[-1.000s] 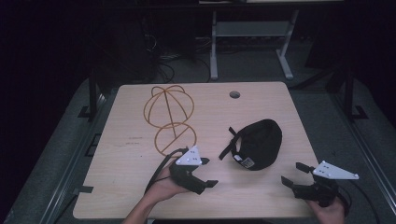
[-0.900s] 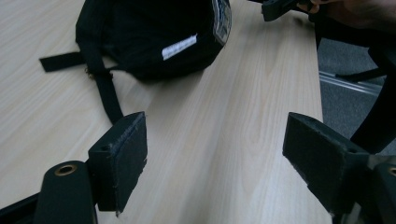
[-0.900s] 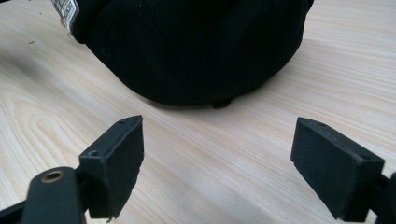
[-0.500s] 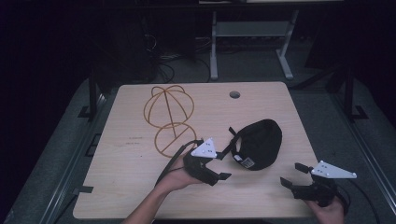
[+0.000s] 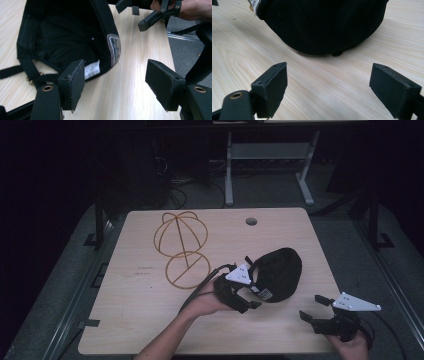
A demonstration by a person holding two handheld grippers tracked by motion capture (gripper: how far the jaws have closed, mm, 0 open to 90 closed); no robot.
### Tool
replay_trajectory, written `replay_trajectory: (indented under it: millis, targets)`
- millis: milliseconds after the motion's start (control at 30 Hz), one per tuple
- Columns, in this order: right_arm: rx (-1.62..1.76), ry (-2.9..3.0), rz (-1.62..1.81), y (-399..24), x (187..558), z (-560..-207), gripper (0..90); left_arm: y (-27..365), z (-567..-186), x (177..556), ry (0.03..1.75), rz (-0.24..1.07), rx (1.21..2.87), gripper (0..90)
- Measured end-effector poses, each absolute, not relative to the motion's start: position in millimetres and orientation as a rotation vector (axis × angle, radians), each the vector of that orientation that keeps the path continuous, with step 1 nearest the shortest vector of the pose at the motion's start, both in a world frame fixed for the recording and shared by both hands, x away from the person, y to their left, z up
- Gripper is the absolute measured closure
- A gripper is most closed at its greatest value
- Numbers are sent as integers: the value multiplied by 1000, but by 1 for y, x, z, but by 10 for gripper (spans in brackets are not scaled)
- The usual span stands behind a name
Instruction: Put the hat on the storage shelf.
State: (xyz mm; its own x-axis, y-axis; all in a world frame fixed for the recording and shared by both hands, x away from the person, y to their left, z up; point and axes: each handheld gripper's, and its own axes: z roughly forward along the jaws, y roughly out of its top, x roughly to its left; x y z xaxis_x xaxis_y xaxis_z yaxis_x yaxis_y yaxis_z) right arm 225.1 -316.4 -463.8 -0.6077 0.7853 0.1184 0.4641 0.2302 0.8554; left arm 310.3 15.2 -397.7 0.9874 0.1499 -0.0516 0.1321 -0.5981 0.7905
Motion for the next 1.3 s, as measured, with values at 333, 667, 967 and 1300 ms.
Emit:
replay_trajectory:
  millis: [333,667,967,1300]
  targets:
    - [1146,2183,1341,-315,225,-463,143,-1,-401,318,158,9,2259,388]
    - [1140,2192,1365,-313,226,-464,143,-14,-411,322,118,31,2331,469]
    - [1141,2212,1369,-310,227,-466,144,-20,-411,322,75,56,2378,639]
    - [1127,2224,1378,-306,226,-466,149,-22,-403,316,32,63,2386,804]
